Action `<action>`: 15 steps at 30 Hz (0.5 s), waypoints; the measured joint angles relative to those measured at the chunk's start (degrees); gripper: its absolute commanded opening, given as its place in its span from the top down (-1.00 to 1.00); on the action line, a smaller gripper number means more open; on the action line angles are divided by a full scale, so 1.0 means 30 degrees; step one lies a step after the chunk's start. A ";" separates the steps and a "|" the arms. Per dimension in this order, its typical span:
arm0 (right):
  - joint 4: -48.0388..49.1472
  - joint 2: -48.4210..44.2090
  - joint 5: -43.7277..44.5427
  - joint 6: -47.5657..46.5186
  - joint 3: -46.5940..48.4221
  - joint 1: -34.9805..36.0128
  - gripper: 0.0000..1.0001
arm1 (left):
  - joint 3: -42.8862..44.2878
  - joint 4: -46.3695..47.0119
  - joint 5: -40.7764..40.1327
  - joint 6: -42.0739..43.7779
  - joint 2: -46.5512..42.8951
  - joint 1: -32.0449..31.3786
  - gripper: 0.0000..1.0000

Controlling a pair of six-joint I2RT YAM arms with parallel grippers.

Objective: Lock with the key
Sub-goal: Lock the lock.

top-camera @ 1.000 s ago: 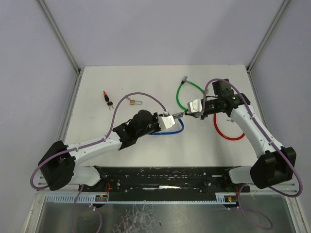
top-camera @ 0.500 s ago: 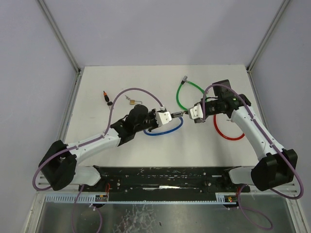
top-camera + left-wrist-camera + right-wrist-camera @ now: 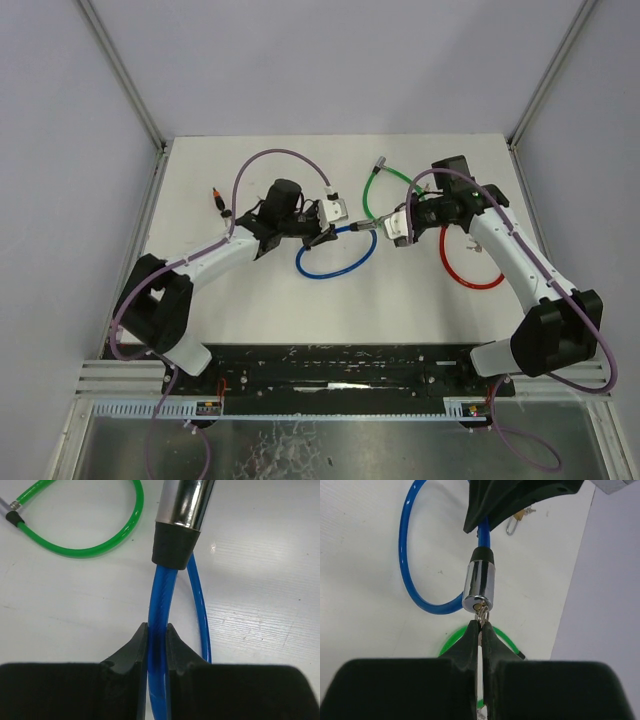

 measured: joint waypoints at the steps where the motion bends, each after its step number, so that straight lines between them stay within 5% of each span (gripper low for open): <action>1: 0.0095 0.0044 0.0226 0.0474 0.0102 0.0000 1.00 | 0.0102 -0.0007 0.0175 0.0015 0.0182 0.0029 0.99; 15: 0.0248 0.1814 0.0838 1.0630 0.2805 -0.0656 1.00 | 0.0379 0.0423 0.1304 0.0029 0.0517 0.0248 0.99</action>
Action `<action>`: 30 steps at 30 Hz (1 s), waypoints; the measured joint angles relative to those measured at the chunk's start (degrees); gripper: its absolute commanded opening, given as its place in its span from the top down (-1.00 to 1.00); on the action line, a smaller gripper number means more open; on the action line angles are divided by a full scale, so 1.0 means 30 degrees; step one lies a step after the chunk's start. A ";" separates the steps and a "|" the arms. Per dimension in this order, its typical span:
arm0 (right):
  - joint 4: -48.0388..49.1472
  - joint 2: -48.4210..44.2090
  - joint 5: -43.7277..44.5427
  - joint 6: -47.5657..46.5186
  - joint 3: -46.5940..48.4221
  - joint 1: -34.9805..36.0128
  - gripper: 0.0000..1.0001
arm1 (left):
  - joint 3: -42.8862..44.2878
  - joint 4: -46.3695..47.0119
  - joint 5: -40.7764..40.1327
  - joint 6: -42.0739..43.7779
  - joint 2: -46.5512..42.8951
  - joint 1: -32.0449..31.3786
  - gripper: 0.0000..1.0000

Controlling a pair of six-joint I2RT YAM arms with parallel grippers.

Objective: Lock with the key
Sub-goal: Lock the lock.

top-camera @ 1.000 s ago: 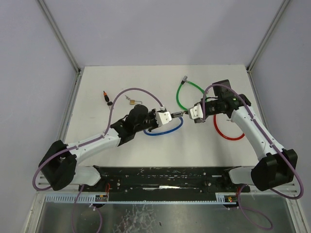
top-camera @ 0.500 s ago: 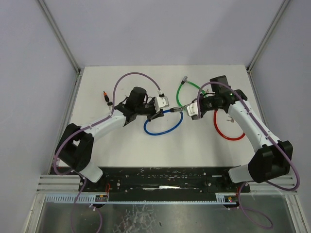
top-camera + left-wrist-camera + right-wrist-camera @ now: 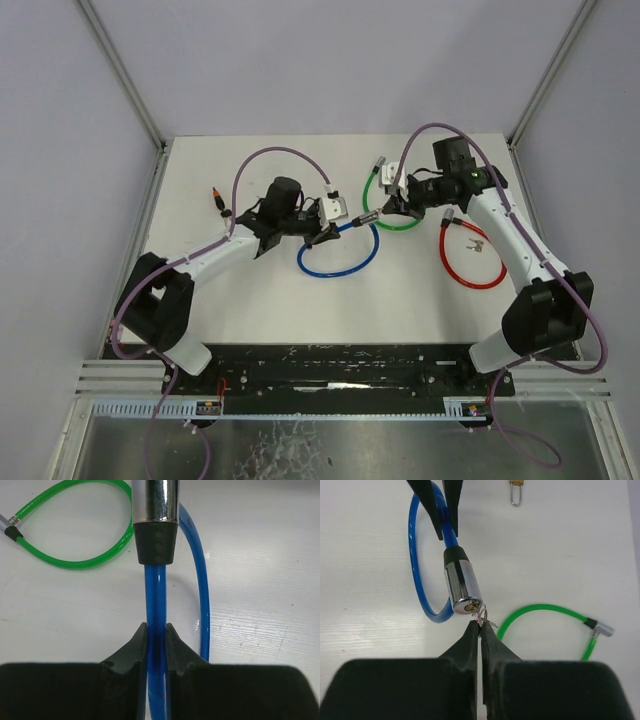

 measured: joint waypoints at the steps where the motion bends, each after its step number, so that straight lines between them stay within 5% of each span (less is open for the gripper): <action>1: -0.0087 0.0328 -0.0073 0.1260 0.0364 -0.0015 1.00 | 0.0000 -0.0007 -0.0022 -0.0051 -0.0022 0.0000 0.99; 7: -0.1435 0.1902 -0.1056 0.5792 0.2047 -0.0255 1.00 | -0.0197 -0.0321 -0.0233 -0.0226 -0.0517 0.0022 0.99; 13: -0.1931 -0.1523 -0.1574 -0.1967 -0.1588 -0.0189 1.00 | 0.0481 -0.1100 0.1399 -0.0204 0.0022 0.0364 0.99; 17: -0.1603 -0.4044 -0.1406 -0.4466 -0.3169 0.0066 1.00 | 0.2310 -0.2739 0.3147 0.0175 0.1384 0.0393 0.99; 26: -0.1727 0.0678 -0.0510 0.4743 0.1464 -0.0204 1.00 | 0.2914 -0.3818 0.3861 0.0226 0.2368 0.0867 0.99; 30: -0.3060 0.1858 -0.0699 0.5515 0.2616 -0.0525 1.00 | 0.2273 -0.3956 0.3490 0.0219 0.1996 0.0991 0.99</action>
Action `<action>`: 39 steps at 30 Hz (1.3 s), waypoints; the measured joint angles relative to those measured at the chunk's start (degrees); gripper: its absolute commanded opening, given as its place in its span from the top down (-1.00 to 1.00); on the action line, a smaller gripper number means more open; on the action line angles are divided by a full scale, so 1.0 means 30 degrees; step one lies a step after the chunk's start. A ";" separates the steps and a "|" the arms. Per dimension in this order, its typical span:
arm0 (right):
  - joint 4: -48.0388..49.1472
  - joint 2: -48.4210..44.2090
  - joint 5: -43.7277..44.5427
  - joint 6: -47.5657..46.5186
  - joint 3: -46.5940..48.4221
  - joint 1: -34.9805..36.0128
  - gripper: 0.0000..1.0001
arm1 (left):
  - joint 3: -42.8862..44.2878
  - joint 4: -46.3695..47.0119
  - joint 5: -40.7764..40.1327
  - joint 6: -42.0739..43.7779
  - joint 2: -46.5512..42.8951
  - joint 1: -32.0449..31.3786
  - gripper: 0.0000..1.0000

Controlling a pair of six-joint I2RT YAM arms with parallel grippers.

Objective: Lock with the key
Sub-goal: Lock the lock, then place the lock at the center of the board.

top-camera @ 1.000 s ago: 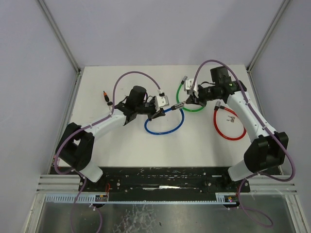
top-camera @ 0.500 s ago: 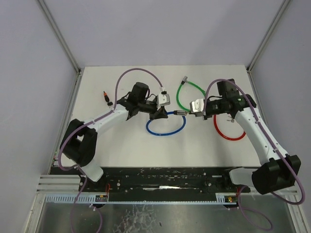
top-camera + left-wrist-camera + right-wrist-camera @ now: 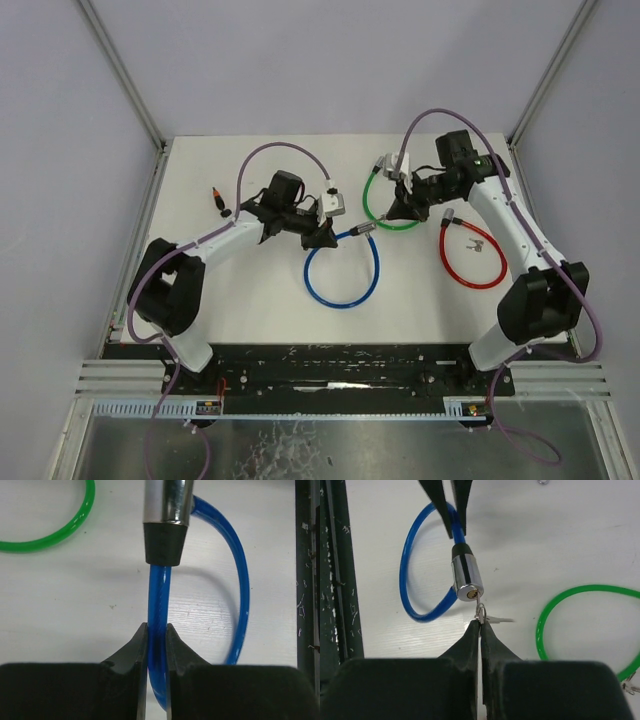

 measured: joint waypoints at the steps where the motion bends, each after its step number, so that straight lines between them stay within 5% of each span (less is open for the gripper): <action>1: -0.0525 -0.0036 -0.0066 -0.0911 -0.0051 -0.0051 1.00 | -0.0058 -0.0087 -0.0080 -0.0007 0.0000 0.0015 0.99; 5: -0.0612 -0.3016 -0.0430 -0.6637 -0.3861 -0.0160 1.00 | -0.0262 -0.0714 -0.0146 0.0000 0.0007 0.0066 0.99; 9: 0.0029 -0.5909 -0.0372 -0.8043 -0.6368 -0.0153 1.00 | -0.0291 -0.1049 -0.0226 0.0000 0.0022 0.0066 0.99; 18: 0.2790 -0.3869 -0.1093 -0.2951 -0.4058 -0.1974 1.00 | -0.1610 -0.0073 -0.1086 -0.1217 -0.0554 0.0109 0.99; 27: 0.5974 -0.3956 -0.4721 0.2565 -0.7941 -0.2047 1.00 | -0.5253 0.4809 -0.2310 -0.7839 -0.2798 0.0845 0.99; 39: 0.8225 -0.0852 -0.4590 0.7242 -0.8393 -0.2047 1.00 | -0.5952 0.8714 -0.5530 -1.4921 -0.0670 0.1173 0.93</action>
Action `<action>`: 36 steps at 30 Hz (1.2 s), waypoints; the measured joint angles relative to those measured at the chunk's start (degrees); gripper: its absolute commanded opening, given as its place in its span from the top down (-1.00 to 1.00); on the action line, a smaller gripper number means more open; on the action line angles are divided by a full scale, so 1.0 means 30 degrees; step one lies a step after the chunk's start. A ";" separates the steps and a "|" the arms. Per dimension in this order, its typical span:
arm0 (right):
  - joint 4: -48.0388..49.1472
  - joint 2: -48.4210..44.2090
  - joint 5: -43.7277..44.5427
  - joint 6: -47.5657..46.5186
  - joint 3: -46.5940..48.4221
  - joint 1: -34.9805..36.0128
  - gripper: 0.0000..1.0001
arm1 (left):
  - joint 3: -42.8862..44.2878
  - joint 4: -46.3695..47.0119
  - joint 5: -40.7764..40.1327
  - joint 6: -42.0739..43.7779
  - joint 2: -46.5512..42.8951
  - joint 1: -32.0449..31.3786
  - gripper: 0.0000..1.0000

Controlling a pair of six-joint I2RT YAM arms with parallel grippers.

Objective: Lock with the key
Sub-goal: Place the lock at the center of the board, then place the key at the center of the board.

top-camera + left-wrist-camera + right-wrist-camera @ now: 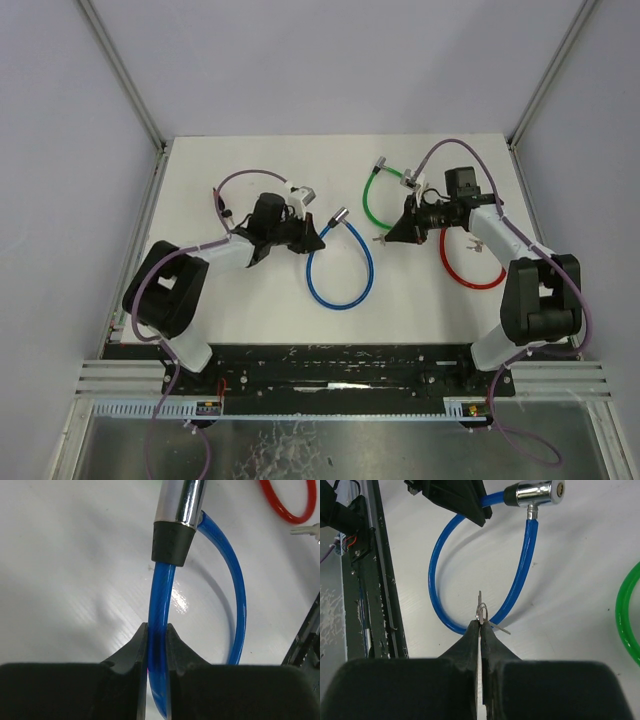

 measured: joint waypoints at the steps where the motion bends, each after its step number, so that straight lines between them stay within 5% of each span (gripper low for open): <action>1: 0.0175 0.0364 0.0066 0.0357 0.0000 0.0000 1.00 | -0.0051 0.0058 -0.0401 -0.0291 0.0138 0.0000 0.90; 12: 0.0685 0.2062 0.0714 0.1945 0.0080 0.0000 1.00 | -0.0109 -0.0007 -0.4291 -0.0947 0.0991 0.0022 0.30; 25: 0.0583 0.3738 0.1443 0.1989 0.0372 0.0219 1.00 | -0.2470 0.0313 -0.6929 -0.0204 -0.3177 0.0073 0.10; 32: 0.0284 0.4262 0.2324 0.1916 0.0721 0.0860 1.00 | -0.6135 0.3468 -0.6907 -0.0204 -0.9092 0.0095 -0.77; 36: 0.0146 0.4794 0.2856 0.1916 0.0933 0.1144 0.99 | -0.7898 0.5646 -0.6914 -0.0736 -1.2196 0.0109 -1.00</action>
